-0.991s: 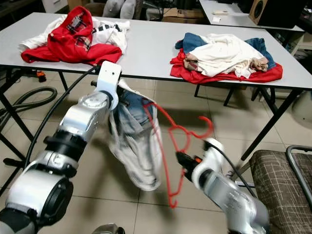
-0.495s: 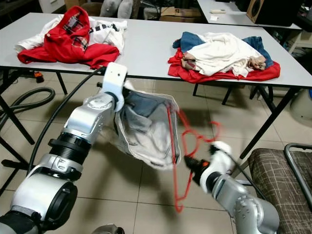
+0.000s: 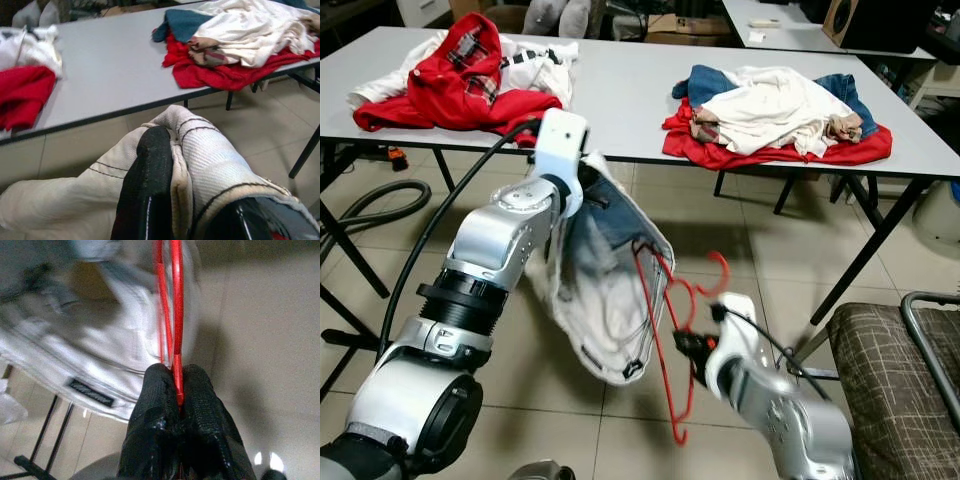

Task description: Hang hanger

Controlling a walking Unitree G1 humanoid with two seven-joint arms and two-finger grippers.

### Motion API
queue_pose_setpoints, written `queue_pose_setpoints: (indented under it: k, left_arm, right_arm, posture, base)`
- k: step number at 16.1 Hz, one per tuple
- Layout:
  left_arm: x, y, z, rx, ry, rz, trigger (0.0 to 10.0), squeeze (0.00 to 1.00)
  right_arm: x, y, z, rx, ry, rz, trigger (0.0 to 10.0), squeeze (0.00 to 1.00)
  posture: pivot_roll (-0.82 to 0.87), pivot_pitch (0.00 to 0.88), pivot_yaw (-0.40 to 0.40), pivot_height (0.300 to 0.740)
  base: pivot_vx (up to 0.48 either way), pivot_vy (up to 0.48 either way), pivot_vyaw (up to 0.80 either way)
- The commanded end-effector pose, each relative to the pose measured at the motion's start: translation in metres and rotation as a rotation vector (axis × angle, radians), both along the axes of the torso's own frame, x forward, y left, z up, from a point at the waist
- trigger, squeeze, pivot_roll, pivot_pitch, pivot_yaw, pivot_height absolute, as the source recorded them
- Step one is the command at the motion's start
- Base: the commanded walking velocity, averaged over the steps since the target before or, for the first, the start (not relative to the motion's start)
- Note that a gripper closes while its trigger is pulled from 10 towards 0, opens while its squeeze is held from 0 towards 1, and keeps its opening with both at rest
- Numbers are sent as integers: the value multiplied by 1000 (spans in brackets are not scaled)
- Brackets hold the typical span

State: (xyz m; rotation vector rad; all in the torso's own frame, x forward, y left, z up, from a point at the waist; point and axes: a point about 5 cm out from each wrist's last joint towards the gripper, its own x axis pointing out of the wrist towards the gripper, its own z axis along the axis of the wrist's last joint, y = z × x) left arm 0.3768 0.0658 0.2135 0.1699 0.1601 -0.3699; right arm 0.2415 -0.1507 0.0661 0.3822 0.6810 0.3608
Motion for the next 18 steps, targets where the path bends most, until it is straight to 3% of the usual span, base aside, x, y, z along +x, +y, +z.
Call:
queue_pose_setpoints:
  k: [1,18]
  left_arm:
    - [-6,-10,9,6,-52,-72,2314,0]
    - [-8,-13,9,-2,-47,-94,2275,0]
  right_arm:
    - [5,7,7,2,-38,33,10000,0]
    - [6,8,7,-20,-51,55,10000,0]
  posture:
    - [47,0,10,740]
    - [47,0,11,740]
  base:
    - [0,0,0]
    - [0,0,0]
